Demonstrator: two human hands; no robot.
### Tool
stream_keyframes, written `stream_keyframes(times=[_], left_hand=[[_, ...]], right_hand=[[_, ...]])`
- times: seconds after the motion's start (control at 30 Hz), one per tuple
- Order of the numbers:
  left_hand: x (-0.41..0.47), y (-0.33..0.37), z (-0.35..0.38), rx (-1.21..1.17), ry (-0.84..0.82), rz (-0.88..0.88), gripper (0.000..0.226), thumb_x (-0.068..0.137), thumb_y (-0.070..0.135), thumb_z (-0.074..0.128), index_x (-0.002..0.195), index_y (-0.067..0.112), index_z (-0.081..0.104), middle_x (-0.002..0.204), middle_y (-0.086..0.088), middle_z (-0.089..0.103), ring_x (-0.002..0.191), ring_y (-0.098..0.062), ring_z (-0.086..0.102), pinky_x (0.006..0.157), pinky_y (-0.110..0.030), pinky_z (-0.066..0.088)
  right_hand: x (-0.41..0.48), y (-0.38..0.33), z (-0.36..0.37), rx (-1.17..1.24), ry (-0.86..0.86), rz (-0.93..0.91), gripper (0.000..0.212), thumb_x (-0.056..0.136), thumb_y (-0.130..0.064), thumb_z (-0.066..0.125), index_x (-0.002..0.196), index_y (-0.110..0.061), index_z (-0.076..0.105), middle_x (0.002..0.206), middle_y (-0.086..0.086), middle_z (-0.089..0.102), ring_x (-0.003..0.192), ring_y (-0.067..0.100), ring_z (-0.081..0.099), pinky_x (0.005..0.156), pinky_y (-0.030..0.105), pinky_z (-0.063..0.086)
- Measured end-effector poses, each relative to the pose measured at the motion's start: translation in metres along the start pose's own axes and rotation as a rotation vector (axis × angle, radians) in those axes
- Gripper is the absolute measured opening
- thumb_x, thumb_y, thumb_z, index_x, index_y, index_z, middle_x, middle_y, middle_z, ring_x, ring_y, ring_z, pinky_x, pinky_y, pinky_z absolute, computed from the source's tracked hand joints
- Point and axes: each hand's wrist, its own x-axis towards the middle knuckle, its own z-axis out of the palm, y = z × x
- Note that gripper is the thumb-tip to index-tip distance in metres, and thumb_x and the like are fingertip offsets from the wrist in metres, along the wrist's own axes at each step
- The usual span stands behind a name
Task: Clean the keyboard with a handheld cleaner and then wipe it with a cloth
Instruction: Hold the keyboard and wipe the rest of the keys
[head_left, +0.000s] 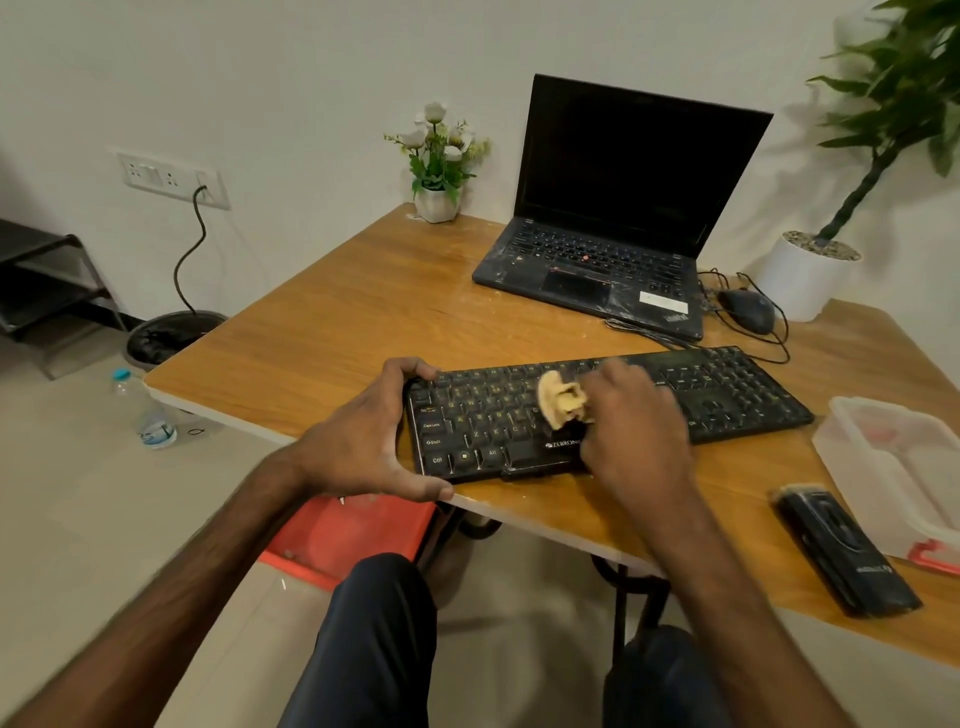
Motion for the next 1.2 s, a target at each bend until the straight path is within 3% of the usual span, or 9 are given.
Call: stream_keyframes(times=[0.13,0.33,0.4,0.47,0.53,0.67,0.87,1.1,1.2], left_hand=[[0.001,0.001,0.002,0.026,0.005,-0.001,0.108,0.053,0.056,0.092,0.132,0.034,0.021,0.141,0.012,0.039,0.129,-0.003,0.046,0.107,-0.032,0.045],[0.001,0.004,0.003,0.034,0.008,-0.005,0.108,0.053,0.056,0.091,0.133,0.032,0.022,0.139,0.010,0.041,0.125,-0.003,0.049,0.103,-0.031,0.048],[0.001,0.005,0.004,0.039,0.018,-0.006,0.108,0.054,0.055,0.090,0.134,0.031,0.022,0.136,0.009,0.044,0.121,-0.003,0.052,0.100,-0.031,0.049],[0.001,0.005,0.005,0.049,0.025,0.005,0.107,0.056,0.052,0.089,0.136,0.027,0.023,0.134,0.008,0.047,0.122,-0.002,0.051,0.101,-0.028,0.046],[0.000,0.005,0.005,0.053,0.022,0.003,0.108,0.058,0.048,0.094,0.136,0.028,0.023,0.134,0.009,0.046,0.120,0.001,0.051,0.099,-0.024,0.047],[0.000,0.002,0.003,0.041,0.011,0.000,0.108,0.053,0.058,0.091,0.132,0.033,0.021,0.139,0.013,0.040,0.125,0.000,0.048,0.104,-0.029,0.047],[0.001,0.001,0.004,0.083,0.013,0.016,0.108,0.053,0.064,0.087,0.132,0.035,0.020,0.139,0.012,0.040,0.126,-0.002,0.047,0.105,-0.031,0.046],[0.002,0.001,0.004,0.106,0.013,0.027,0.106,0.054,0.064,0.087,0.131,0.037,0.020,0.139,0.012,0.041,0.126,-0.002,0.048,0.104,-0.029,0.046],[0.002,0.001,0.004,0.090,0.013,0.033,0.106,0.056,0.058,0.091,0.132,0.034,0.021,0.137,0.013,0.042,0.124,-0.001,0.049,0.100,-0.024,0.047]], right_hand=[[0.002,0.020,-0.008,-0.077,-0.037,0.142,0.054,0.089,-0.023,0.065,0.140,-0.020,0.047,0.136,0.001,0.046,0.126,0.018,0.040,0.108,0.041,0.036],[-0.009,-0.052,0.005,0.167,-0.022,-0.038,0.043,0.091,-0.017,0.057,0.133,-0.017,0.049,0.126,-0.001,0.048,0.116,0.015,0.043,0.108,0.038,0.035],[-0.019,-0.078,0.008,0.272,-0.001,-0.183,0.041,0.088,-0.015,0.062,0.128,-0.015,0.055,0.120,-0.001,0.051,0.111,0.015,0.046,0.101,0.033,0.036],[-0.023,-0.090,0.011,0.261,0.013,-0.308,0.044,0.073,-0.016,0.079,0.115,-0.012,0.066,0.109,0.004,0.058,0.102,0.021,0.056,0.086,0.035,0.044],[-0.021,-0.084,0.014,0.206,0.067,-0.289,0.048,0.062,-0.018,0.088,0.106,-0.011,0.070,0.102,0.005,0.062,0.092,0.022,0.060,0.075,0.034,0.052],[-0.005,-0.031,0.008,0.080,0.064,-0.099,0.048,0.089,-0.019,0.065,0.135,-0.021,0.052,0.127,-0.002,0.049,0.112,0.013,0.046,0.101,0.032,0.043],[0.008,0.033,-0.006,-0.037,0.005,0.231,0.057,0.086,-0.018,0.070,0.139,-0.015,0.049,0.138,0.006,0.048,0.127,0.022,0.042,0.108,0.041,0.041],[0.018,-0.034,0.002,0.159,-0.009,0.125,0.039,0.087,-0.015,0.066,0.125,-0.013,0.059,0.116,0.000,0.051,0.105,0.014,0.048,0.101,0.033,0.045],[0.010,-0.078,0.004,0.217,-0.043,-0.103,0.044,0.088,-0.014,0.065,0.131,-0.014,0.054,0.120,-0.001,0.047,0.110,0.015,0.045,0.098,0.032,0.042]])
